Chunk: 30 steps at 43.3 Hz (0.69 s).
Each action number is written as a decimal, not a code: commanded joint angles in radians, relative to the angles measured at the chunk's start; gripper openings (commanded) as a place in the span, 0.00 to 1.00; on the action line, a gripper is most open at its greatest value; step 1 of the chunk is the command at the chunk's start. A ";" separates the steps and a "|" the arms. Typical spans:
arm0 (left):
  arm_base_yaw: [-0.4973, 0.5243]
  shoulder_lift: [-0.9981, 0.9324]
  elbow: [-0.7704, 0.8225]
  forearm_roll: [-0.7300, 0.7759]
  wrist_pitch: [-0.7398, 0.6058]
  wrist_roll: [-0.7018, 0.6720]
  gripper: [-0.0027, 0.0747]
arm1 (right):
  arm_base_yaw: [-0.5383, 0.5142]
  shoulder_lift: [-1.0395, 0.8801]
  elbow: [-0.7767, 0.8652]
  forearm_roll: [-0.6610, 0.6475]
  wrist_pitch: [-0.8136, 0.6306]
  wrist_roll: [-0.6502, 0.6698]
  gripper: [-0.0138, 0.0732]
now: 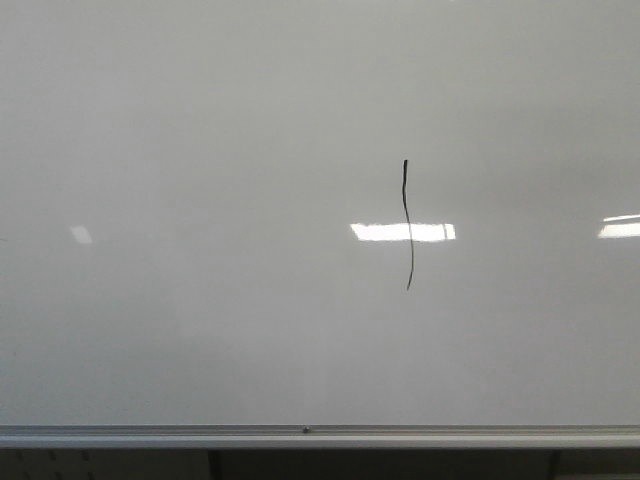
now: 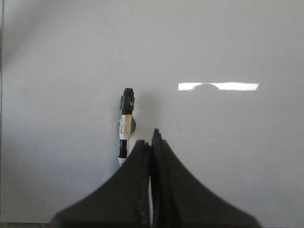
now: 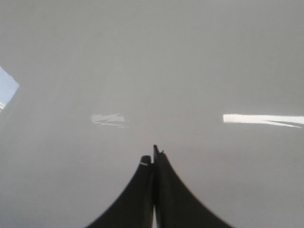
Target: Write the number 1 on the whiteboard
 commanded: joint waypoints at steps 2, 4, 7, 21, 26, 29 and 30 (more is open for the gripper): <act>-0.003 -0.016 0.039 -0.011 -0.163 -0.022 0.01 | -0.002 0.006 -0.026 0.020 -0.027 -0.011 0.09; -0.003 -0.018 0.066 -0.013 -0.197 -0.022 0.01 | -0.002 0.006 -0.026 0.020 -0.027 -0.011 0.09; -0.003 -0.018 0.106 -0.013 -0.260 -0.022 0.01 | -0.002 0.006 -0.026 0.020 -0.027 -0.011 0.09; -0.003 -0.018 0.127 -0.032 -0.296 -0.022 0.01 | -0.002 0.006 -0.026 0.020 -0.027 -0.011 0.09; -0.003 -0.018 0.127 -0.032 -0.296 -0.022 0.01 | -0.002 0.006 -0.026 0.020 -0.027 -0.011 0.09; -0.003 -0.018 0.127 -0.032 -0.296 -0.022 0.01 | -0.002 0.006 -0.026 0.020 -0.027 -0.011 0.09; -0.003 -0.018 0.127 -0.032 -0.296 -0.022 0.01 | -0.002 0.006 -0.026 0.020 -0.027 -0.011 0.09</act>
